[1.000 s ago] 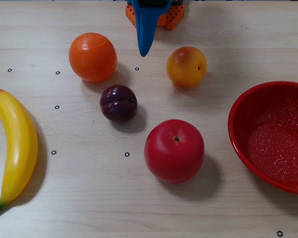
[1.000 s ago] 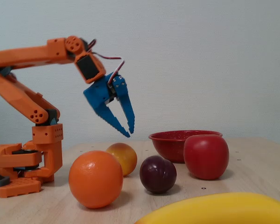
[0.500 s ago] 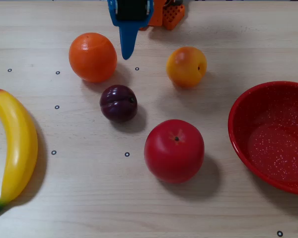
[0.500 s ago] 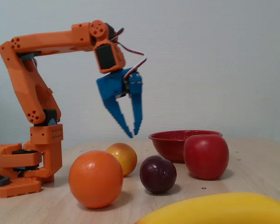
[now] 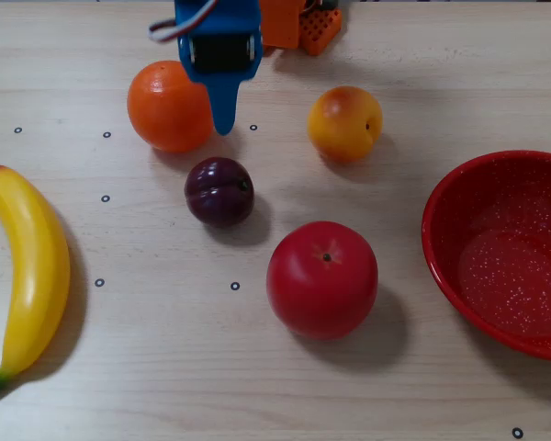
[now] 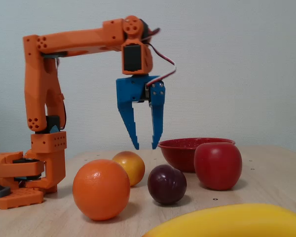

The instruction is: Put plum in the red bowl.

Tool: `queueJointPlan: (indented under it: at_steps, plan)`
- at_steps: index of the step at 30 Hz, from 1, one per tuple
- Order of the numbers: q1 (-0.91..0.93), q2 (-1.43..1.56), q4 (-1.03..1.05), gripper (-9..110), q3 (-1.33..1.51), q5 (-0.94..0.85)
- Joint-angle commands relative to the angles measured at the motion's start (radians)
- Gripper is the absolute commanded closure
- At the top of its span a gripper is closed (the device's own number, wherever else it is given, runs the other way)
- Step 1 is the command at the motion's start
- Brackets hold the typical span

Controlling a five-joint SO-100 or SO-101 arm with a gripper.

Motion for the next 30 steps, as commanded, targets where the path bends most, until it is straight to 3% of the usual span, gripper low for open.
queueJointPlan:
  at_steps: [1,15,30]
  plan:
    - [0.028,0.037,0.020,87,-0.097,-0.023]
    - [0.074,0.051,-0.074,68,0.041,-0.158]
    - [0.104,-0.029,-0.124,59,0.046,-0.261]
